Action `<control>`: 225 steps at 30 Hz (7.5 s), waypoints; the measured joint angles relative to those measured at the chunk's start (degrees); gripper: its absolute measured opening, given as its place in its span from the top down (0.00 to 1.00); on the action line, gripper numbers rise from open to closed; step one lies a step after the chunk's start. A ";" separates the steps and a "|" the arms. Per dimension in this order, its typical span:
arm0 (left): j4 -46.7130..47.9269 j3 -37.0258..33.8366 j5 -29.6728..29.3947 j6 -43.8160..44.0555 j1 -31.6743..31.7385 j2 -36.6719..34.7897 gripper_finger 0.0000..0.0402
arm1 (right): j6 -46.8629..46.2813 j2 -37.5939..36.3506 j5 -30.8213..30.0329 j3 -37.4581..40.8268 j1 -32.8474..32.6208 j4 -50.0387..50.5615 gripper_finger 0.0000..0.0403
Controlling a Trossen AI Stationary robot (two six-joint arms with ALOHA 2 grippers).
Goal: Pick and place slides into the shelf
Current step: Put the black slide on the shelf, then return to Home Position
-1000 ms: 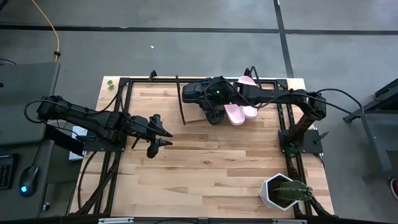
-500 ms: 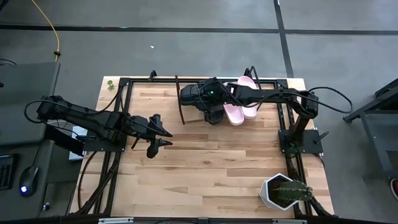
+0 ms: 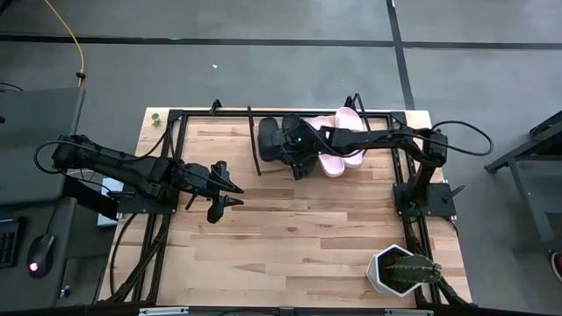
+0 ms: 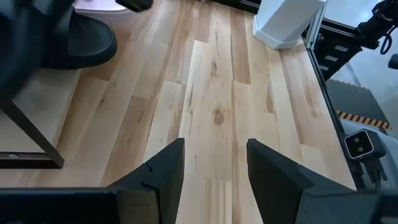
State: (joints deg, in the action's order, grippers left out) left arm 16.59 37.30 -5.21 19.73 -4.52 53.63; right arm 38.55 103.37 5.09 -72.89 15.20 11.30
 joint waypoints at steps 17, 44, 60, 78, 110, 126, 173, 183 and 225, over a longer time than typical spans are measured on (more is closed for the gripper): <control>-0.08 0.00 -0.45 0.02 0.00 0.00 0.61 | -3.76 0.02 1.08 6.28 -1.74 -6.44 0.96; -0.12 0.00 -0.44 0.02 -0.01 0.00 0.61 | -8.45 0.04 2.92 6.33 -3.17 -4.01 0.73; -0.14 0.00 -1.53 0.02 0.01 0.00 0.61 | -13.17 0.04 7.00 6.33 -4.07 -3.52 0.56; -0.22 0.00 -4.52 -1.49 0.01 0.02 0.61 | -20.16 -2.89 1.59 6.22 -6.04 -6.00 0.56; -24.17 3.46 -2.97 -13.75 0.03 0.04 0.61 | -28.54 -34.24 -6.41 6.13 -20.61 -2.91 0.56; -6.05 24.80 1.07 -16.70 7.20 7.51 0.62 | -30.59 -44.03 -6.39 6.13 -20.39 -1.38 0.64; 17.67 24.90 10.10 -17.98 13.15 -8.70 1.00 | -28.64 -74.75 -7.95 6.33 -27.65 28.36 1.00; 22.88 24.87 7.88 -16.32 13.15 -13.62 1.00 | -30.89 -86.54 -9.17 6.30 -27.65 34.01 1.00; -16.26 -23.24 11.13 -8.60 13.13 -53.22 1.00 | -29.46 -103.08 -3.42 54.48 -27.65 -14.61 1.00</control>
State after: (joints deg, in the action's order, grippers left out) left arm 0.32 14.06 5.92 11.12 8.60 0.40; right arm 9.09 0.30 1.67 -18.41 -12.45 -3.30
